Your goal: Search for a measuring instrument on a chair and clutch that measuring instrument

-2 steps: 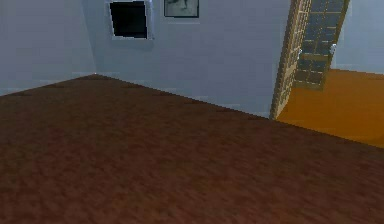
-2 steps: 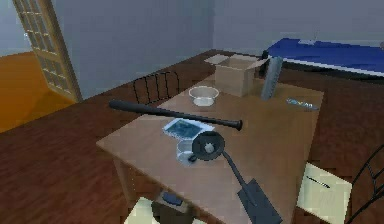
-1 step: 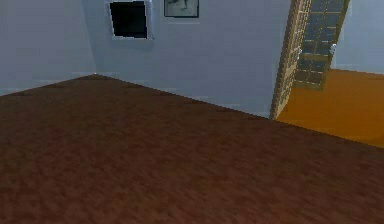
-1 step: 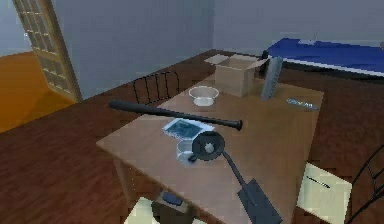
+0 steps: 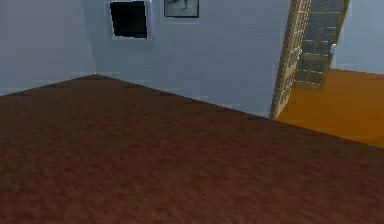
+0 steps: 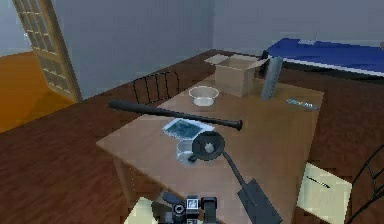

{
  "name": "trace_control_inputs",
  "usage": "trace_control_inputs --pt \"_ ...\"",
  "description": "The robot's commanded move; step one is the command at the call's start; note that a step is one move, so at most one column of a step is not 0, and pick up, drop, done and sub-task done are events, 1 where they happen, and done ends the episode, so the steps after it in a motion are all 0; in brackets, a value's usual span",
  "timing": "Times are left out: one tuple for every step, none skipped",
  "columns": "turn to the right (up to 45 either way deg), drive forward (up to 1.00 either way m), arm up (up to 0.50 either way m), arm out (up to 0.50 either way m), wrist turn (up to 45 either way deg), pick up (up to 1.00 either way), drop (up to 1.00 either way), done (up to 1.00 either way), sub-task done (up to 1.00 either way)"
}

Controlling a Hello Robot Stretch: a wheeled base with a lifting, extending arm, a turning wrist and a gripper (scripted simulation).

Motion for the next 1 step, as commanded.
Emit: trace_control_inputs --pt "0.0 0.0 0.0 0.0 45.0 0.0 0.0 0.0 0.0"
